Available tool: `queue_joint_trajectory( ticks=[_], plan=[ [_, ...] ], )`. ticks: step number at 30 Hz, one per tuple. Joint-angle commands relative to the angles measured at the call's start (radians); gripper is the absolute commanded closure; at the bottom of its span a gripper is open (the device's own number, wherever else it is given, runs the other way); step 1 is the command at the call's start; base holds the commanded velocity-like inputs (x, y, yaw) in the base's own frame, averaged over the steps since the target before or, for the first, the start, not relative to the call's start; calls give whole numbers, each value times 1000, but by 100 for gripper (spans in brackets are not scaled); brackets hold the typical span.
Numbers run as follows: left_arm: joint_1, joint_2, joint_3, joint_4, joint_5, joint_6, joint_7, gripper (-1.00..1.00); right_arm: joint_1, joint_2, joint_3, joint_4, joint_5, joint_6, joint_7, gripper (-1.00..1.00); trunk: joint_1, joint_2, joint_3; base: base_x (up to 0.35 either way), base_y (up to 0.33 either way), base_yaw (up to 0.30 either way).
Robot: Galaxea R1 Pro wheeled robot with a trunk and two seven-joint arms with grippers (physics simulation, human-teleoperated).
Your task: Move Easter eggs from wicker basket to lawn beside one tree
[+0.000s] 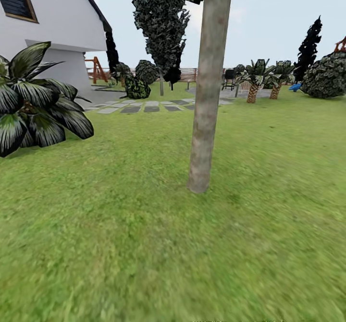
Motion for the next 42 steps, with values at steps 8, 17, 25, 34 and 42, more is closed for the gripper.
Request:
queue_joint_trajectory(
  ticks=[8, 17, 25, 34, 42],
  plan=[
    [0, 0, 0, -1, 0, 0, 0, -100, -1, -1, 0, 1, -3, -1, 0, -100, 0, 0, 2, 0, 0, -294],
    [0, 0, 0, -1, 0, 0, 0, -100, -1, 0, -2, 1, -4, -9, -9, -100, 0, 0, 4, 0, 0, -199],
    [0, 0, 0, -1, 0, 0, 0, -100, -1, -1, 0, 1, 1, -11, -8, -100, 0, 0, 4, 0, 0, -51],
    [0, 0, 0, -1, 0, 0, 0, -100, -1, 1, 4, 3, 5, -14, -1, -100, 0, 0, 1, 0, 0, -274],
    [0, 0, 0, -1, 0, 0, 0, -100, -1, 4, 5, 4, 6, -14, -1, -100, 0, 0, -3, 0, 0, -291]
  ],
)
